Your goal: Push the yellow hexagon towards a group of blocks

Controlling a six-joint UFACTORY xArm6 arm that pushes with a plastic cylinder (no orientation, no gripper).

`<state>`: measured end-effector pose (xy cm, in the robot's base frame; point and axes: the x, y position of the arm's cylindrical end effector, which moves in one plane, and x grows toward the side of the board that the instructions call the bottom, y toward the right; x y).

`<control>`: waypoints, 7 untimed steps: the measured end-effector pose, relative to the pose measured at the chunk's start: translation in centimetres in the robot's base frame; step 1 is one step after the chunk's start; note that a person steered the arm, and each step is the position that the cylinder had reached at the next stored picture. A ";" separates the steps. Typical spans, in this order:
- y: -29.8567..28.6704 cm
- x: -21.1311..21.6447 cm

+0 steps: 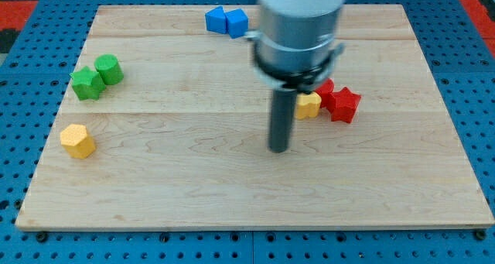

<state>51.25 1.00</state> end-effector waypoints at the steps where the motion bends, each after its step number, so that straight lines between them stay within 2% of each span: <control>1: -11.4 3.3; 2: -21.4 4.7; 3: -28.8 2.6; 4: -27.2 -1.6; 7: 2.0 -1.2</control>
<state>50.08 3.02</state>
